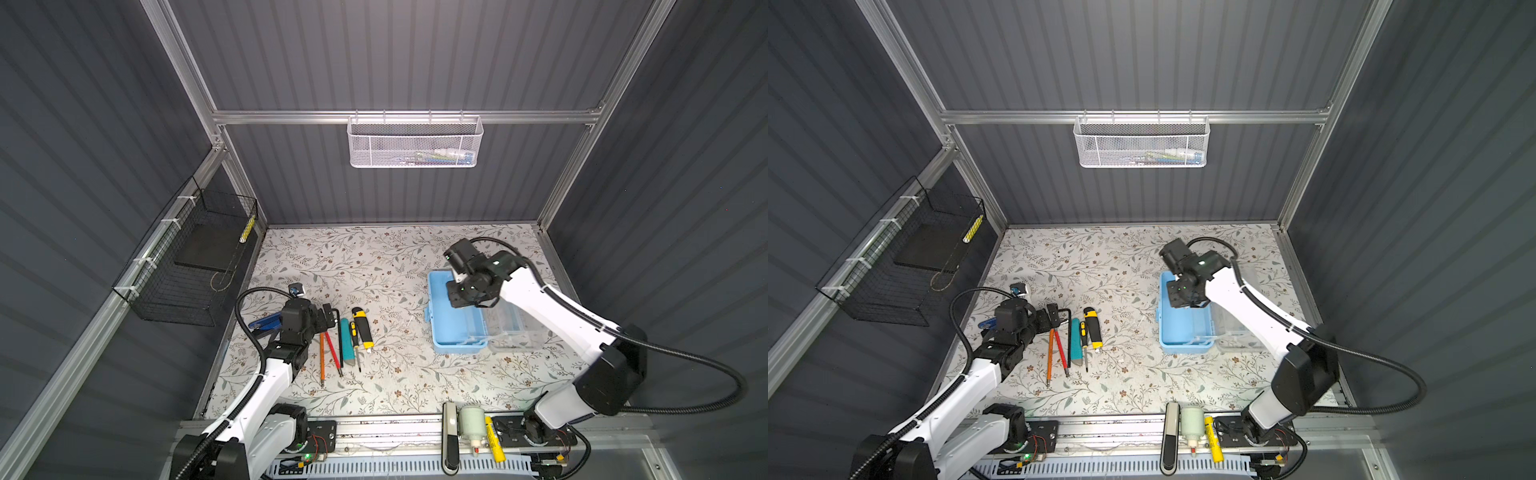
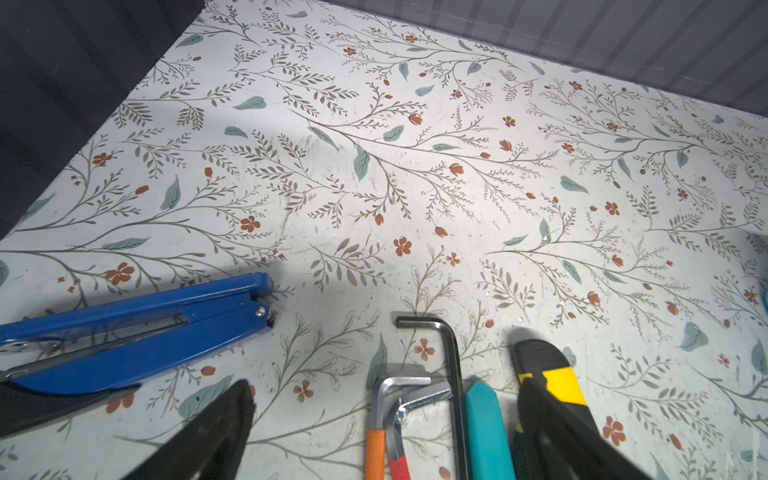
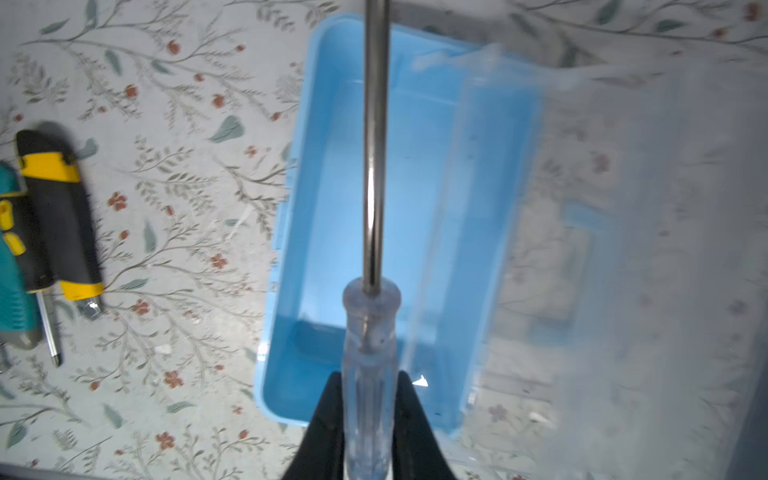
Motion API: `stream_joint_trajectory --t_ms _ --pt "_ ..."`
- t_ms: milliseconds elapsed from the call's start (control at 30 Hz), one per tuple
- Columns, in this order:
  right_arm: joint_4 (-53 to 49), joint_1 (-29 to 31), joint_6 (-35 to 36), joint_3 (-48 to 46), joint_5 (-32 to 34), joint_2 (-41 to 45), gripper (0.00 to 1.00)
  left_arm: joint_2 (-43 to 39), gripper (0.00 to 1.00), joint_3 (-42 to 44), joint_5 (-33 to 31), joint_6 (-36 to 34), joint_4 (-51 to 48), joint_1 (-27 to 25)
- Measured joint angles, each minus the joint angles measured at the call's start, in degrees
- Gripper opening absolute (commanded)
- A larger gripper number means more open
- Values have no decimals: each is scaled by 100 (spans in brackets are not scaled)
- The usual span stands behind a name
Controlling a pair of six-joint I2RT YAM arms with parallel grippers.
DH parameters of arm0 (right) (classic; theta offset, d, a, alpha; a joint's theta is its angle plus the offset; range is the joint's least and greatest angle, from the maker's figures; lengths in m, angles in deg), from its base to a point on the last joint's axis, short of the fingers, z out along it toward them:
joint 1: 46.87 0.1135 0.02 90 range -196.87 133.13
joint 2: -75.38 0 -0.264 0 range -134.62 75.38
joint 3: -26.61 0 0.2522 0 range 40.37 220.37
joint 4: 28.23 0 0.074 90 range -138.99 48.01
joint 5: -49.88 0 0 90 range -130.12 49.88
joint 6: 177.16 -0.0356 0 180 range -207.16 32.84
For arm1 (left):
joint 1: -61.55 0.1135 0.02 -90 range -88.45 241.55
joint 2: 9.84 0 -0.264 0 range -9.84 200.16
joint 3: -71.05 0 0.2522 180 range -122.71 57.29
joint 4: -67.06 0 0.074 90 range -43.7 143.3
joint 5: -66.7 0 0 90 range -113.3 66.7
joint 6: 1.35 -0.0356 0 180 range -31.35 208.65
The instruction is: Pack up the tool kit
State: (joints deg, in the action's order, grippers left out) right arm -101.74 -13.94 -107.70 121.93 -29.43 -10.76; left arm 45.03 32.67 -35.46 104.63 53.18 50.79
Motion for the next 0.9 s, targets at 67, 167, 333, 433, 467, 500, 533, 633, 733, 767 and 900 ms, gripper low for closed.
stream_joint_trajectory --t_ms 67,167,333,433,467,500,533,633,733,767,900 --pt "-81 -341 175 -120 96 275 0 -13 99 0 4 -2 4 0" --pt "-186 -848 402 -317 177 538 0 -13 100 0 17 -17 4 0" --pt "-177 -1357 688 -710 289 579 0 35 99 0 17 -39 4 0" --pt "-83 -1515 824 -914 289 579 0 39 100 0 17 -42 7 0" --pt "-11 -1554 876 -990 271 579 0 39 99 0 17 -39 9 0" --pt "46 -1582 920 -1054 260 568 0 39 100 0 17 -42 9 0" --pt "83 -1598 957 -1097 254 544 0 39 99 0 17 -42 11 0" --pt "223 -1602 1060 -1189 236 372 2 37 100 0 17 -42 20 0" --pt "376 -1631 1158 -1342 258 236 2 37 100 0 17 -42 20 0" --pt "420 -1644 1180 -1408 256 225 4 37 99 0 17 -42 20 0" --pt "492 -1672 1209 -1471 256 223 25 37 99 0 17 -42 20 0"
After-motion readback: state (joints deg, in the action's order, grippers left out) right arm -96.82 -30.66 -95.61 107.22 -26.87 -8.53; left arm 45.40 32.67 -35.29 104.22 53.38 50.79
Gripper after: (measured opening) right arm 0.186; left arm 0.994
